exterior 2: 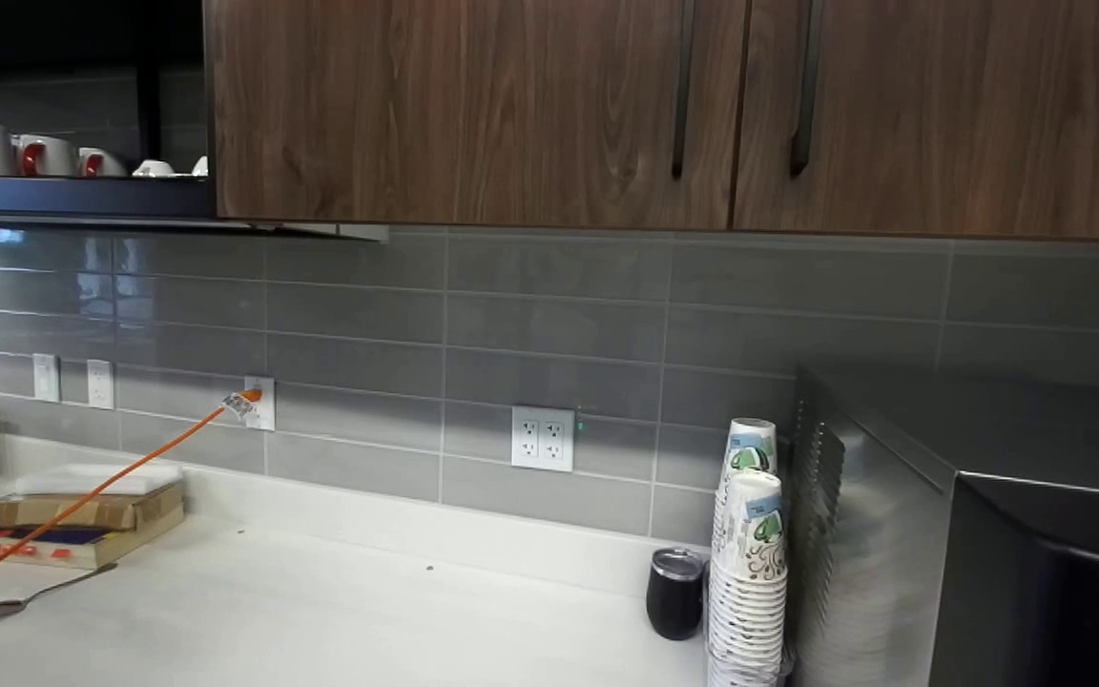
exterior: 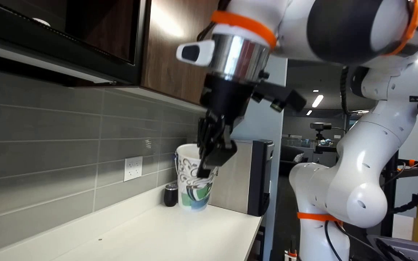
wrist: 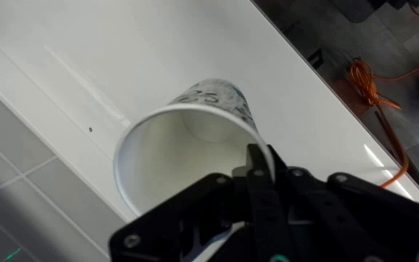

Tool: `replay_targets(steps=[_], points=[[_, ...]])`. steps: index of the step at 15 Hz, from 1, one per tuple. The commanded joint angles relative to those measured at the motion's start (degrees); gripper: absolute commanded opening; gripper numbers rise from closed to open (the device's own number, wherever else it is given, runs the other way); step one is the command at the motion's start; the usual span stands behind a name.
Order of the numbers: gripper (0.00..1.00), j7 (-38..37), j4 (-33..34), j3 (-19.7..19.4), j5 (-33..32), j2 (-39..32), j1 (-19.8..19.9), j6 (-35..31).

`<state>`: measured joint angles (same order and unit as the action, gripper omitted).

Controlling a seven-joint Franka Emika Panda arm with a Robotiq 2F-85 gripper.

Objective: Pick up the coffee cup from the left side of the counter and place it in the open upper cabinet.

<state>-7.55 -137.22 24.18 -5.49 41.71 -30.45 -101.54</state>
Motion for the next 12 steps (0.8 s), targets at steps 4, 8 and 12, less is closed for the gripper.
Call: replay_targets(steps=[4,8,12], points=[[0.01,2.9,20.9,0.3,4.7,0.1,3.1,11.2],[0.01,1.4,31.5,1.2,5.0,-4.1,7.4,12.1],[0.01,0.9,41.4,1.9,4.3,-10.1,11.5,14.7]])
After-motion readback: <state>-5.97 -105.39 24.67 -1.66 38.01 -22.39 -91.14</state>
